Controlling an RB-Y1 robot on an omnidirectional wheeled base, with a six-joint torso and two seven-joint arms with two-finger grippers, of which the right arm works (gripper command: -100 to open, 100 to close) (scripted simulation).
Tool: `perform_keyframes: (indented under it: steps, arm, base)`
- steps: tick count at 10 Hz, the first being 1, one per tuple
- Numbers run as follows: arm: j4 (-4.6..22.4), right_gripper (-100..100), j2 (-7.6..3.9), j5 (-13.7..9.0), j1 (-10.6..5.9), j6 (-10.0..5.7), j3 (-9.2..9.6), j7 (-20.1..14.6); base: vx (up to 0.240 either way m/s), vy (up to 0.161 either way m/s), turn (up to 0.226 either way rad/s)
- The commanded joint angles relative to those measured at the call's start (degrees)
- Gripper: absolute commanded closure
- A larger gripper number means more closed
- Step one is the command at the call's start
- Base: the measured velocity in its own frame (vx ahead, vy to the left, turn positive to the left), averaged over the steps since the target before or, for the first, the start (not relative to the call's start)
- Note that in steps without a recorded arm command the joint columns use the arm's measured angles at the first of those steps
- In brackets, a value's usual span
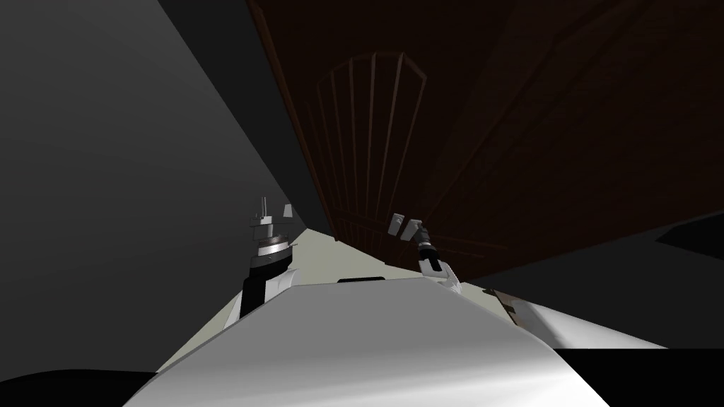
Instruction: Pull the door open
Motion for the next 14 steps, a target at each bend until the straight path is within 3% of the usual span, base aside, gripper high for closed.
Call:
perform_keyframes:
  steps: [1,4,5,8,9,14]
  arm:
    - [0.1,100,0.01,0.0,0.14,0.16,-0.02,0.0]
    - [0.1,100,0.01,0.0,0.14,0.16,-0.02,0.0]
    - [0.4,100,-0.62,0.0,1.21,0.39,-0.59,-0.2]
    - [0.2,100,-1.41,0.0,2.11,0.56,-0.47,-0.8]
    - [-0.8,-100,-1.31,0.2,2.22,0.76,0.21,-1.2]
    - [-3.6,-100,-1.42,0.8,2.99,1.09,2.69,-3.2]
  base:
    - [-0.034,-0.006,0.02]
    - [-0.009,-0.001,0.002]
    - [-0.151,-0.064,-0.053]
    - [-0.212,-0.039,-0.051]
    - [-0.203,0.041,0.048]
    - [-0.175,0.101,0.057]
